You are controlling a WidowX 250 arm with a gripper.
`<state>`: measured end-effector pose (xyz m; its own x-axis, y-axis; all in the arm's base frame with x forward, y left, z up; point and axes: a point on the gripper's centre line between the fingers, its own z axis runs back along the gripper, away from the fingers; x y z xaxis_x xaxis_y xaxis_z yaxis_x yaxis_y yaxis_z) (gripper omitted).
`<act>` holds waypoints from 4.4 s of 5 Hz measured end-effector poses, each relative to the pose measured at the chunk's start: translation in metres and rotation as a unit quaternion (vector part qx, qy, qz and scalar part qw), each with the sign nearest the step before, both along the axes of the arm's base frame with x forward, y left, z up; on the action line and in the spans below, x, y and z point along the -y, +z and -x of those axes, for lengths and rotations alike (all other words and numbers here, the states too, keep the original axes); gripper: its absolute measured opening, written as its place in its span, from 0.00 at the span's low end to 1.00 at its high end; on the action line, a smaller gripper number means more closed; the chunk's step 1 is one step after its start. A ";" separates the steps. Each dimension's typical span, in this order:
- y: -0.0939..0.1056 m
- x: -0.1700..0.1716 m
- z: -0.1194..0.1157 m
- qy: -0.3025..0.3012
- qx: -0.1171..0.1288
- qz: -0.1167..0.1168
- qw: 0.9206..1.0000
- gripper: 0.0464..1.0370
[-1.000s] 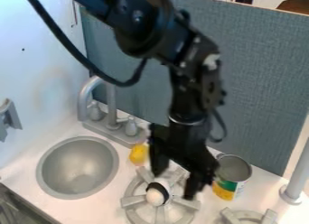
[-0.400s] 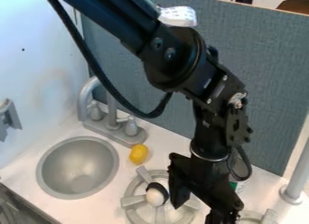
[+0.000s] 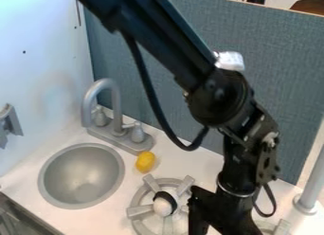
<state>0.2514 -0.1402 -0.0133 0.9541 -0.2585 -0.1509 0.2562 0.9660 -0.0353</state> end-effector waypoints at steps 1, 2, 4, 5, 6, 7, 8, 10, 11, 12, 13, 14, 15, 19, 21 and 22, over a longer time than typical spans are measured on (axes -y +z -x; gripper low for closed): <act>-0.015 0.004 0.000 -0.007 -0.026 0.002 1.000 0.96; -0.018 0.001 -0.002 -0.001 -0.036 -0.017 0.999 0.96; -0.017 -0.008 0.000 -0.005 -0.046 -0.045 0.998 0.63; -0.017 -0.010 0.001 -0.001 -0.048 -0.050 0.998 0.35; -0.017 -0.012 0.002 0.001 -0.049 -0.054 0.997 0.29; -0.014 -0.022 0.000 0.018 -0.042 -0.058 0.997 0.29; 0.002 -0.017 -0.012 0.010 0.001 -0.036 0.999 0.29; 0.022 0.023 -0.031 -0.049 0.045 -0.007 0.998 0.29; 0.027 0.023 -0.027 -0.080 0.034 -0.003 0.996 0.29; 0.040 0.029 -0.034 -0.089 0.042 0.010 0.995 0.29; 0.039 0.035 -0.044 -0.096 0.039 0.010 0.995 0.29; 0.028 0.041 -0.055 -0.096 0.033 0.007 0.995 0.29; 0.015 0.047 -0.063 -0.097 0.020 0.002 0.995 0.29; -0.003 0.062 -0.070 -0.097 0.002 -0.006 0.995 0.68; 0.004 0.054 -0.067 -0.094 0.014 -0.020 0.995 0.97; 0.032 0.045 -0.060 -0.089 0.040 -0.021 0.995 0.96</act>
